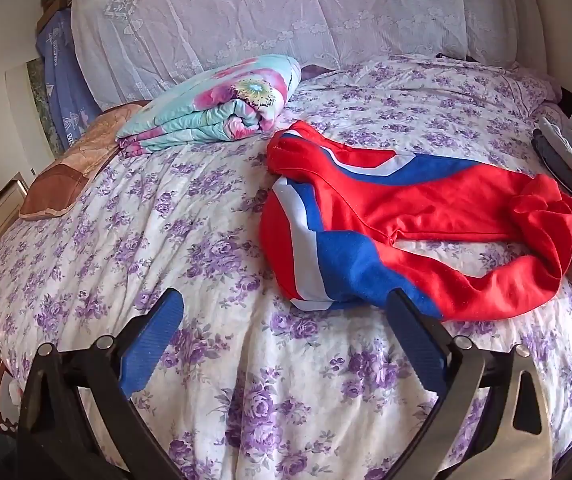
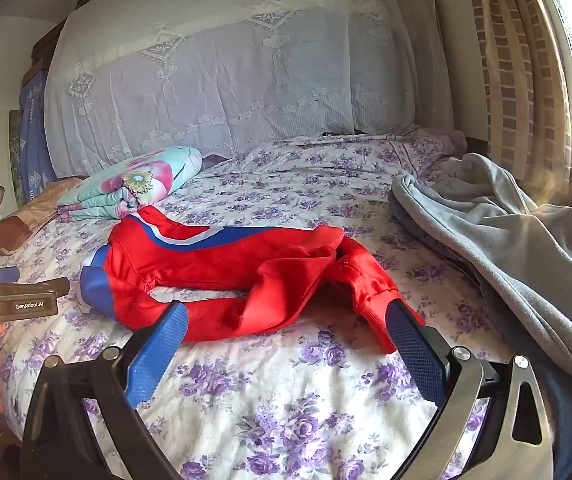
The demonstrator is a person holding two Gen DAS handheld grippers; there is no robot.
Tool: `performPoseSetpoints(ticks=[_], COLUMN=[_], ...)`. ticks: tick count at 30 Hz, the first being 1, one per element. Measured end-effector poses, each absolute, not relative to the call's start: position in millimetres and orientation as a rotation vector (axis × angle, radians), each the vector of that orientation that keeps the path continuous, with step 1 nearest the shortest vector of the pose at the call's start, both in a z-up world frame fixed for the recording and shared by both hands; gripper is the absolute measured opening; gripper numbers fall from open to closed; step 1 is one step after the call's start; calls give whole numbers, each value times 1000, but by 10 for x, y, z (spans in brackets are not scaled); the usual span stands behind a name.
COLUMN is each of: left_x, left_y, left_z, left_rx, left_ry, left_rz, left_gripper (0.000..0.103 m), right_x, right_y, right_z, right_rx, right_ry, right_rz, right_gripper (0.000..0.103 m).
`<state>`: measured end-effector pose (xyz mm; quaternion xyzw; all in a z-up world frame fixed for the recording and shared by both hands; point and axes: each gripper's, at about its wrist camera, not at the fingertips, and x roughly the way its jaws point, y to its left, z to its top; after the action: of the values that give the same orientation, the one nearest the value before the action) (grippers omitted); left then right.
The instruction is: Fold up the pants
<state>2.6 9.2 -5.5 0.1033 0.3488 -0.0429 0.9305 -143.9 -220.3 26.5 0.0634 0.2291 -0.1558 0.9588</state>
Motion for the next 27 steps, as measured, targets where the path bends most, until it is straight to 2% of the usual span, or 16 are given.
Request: performPoseSetpoints(ticks=[27], left_x=[123], left_y=[142], left_z=[-197], left_rx=[199], left_ry=[758], left_rz=[-80], left_gripper=[99], right_x=[-1438], right_y=[-2010], right_z=[231], right_rx=[-10], right_ry=[436], right_rz=[-351], right_gripper=[100])
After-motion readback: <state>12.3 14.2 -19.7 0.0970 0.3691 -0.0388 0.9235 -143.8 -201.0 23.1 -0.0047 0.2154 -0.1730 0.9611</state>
